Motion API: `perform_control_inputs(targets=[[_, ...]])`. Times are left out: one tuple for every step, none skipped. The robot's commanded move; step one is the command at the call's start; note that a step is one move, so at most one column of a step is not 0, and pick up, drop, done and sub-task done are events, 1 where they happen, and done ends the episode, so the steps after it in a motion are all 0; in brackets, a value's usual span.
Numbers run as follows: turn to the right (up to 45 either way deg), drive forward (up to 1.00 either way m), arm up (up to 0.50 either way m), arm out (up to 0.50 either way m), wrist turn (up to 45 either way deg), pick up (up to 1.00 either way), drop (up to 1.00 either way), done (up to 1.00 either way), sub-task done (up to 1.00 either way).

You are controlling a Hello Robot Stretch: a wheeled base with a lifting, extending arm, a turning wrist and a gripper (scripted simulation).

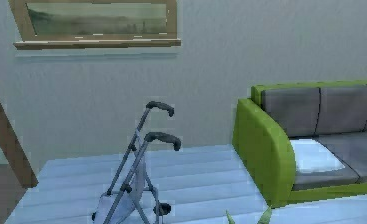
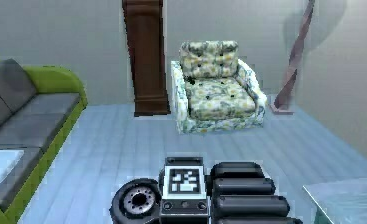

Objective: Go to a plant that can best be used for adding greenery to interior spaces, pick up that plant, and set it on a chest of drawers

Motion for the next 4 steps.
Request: perform_control_inputs(targets=[[-6.0, 0.00, 0.00, 0.00, 0.0, 0.00, 0.00, 0.00, 0.00], [0.0, 0.15, 0.00, 0.00, 0.0, 0.00, 0.00, 0.00, 0.00], [-45.0, 0.00, 0.00, 0.00, 0.0, 0.00, 0.00, 0.00, 0.00], [-24.0, 0.00, 0.00, 0.00, 0.0, 0.00, 0.00, 0.00, 0.00]])
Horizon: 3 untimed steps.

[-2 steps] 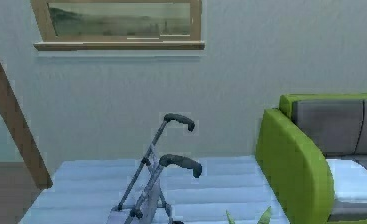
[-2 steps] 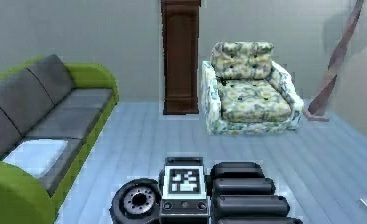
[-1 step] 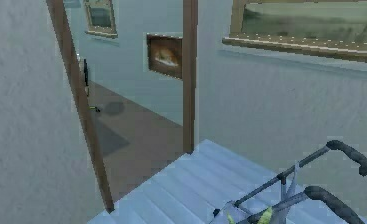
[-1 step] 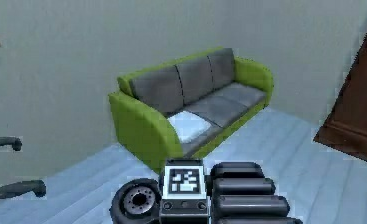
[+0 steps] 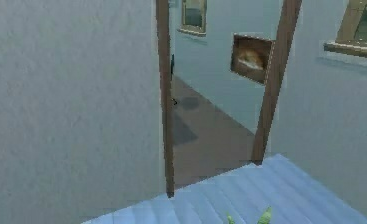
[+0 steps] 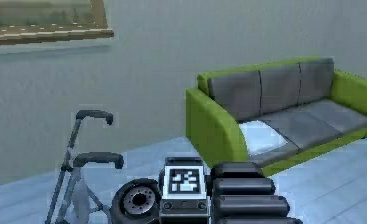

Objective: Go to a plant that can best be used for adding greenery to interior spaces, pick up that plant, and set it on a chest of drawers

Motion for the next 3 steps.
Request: perform_control_inputs(targets=[[0.0, 0.80, 0.00, 0.00, 0.0, 0.00, 0.00, 0.00, 0.00], [45.0, 0.00, 0.00, 0.00, 0.0, 0.00, 0.00, 0.00, 0.00], [9.0, 0.00, 0.00, 0.00, 0.0, 0.00, 0.00, 0.00, 0.00]])
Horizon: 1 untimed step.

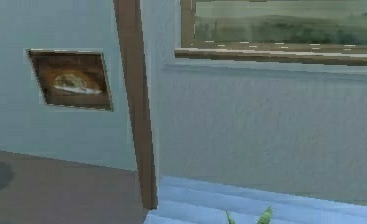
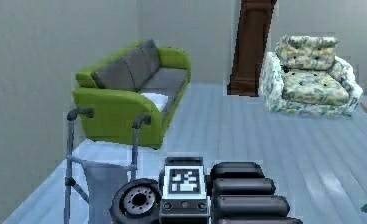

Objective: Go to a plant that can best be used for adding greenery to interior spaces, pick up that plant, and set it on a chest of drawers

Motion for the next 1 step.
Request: perform_control_inputs(targets=[[0.0, 0.10, 0.00, 0.00, 0.0, 0.00, 0.00, 0.00, 0.00]])
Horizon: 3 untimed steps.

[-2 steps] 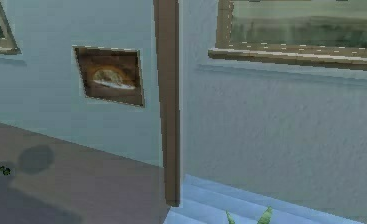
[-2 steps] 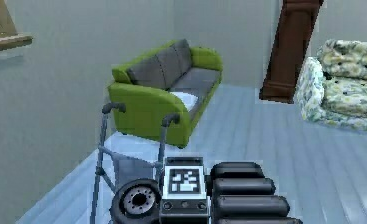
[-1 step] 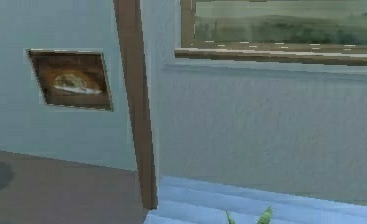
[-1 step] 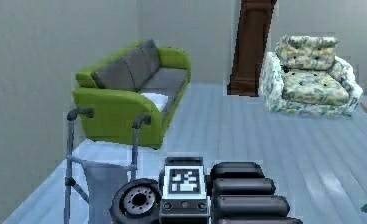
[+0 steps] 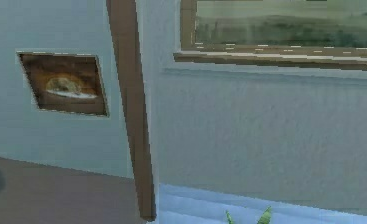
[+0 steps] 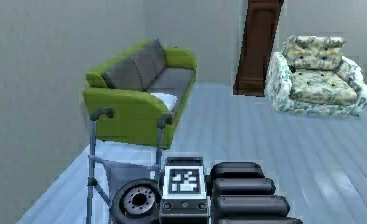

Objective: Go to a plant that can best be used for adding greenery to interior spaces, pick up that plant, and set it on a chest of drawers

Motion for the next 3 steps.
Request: perform_control_inputs(targets=[[-30.0, 0.00, 0.00, 0.00, 0.0, 0.00, 0.00, 0.00, 0.00], [0.0, 0.40, 0.00, 0.00, 0.0, 0.00, 0.00, 0.00, 0.00], [-45.0, 0.00, 0.00, 0.00, 0.0, 0.00, 0.00, 0.00, 0.00]])
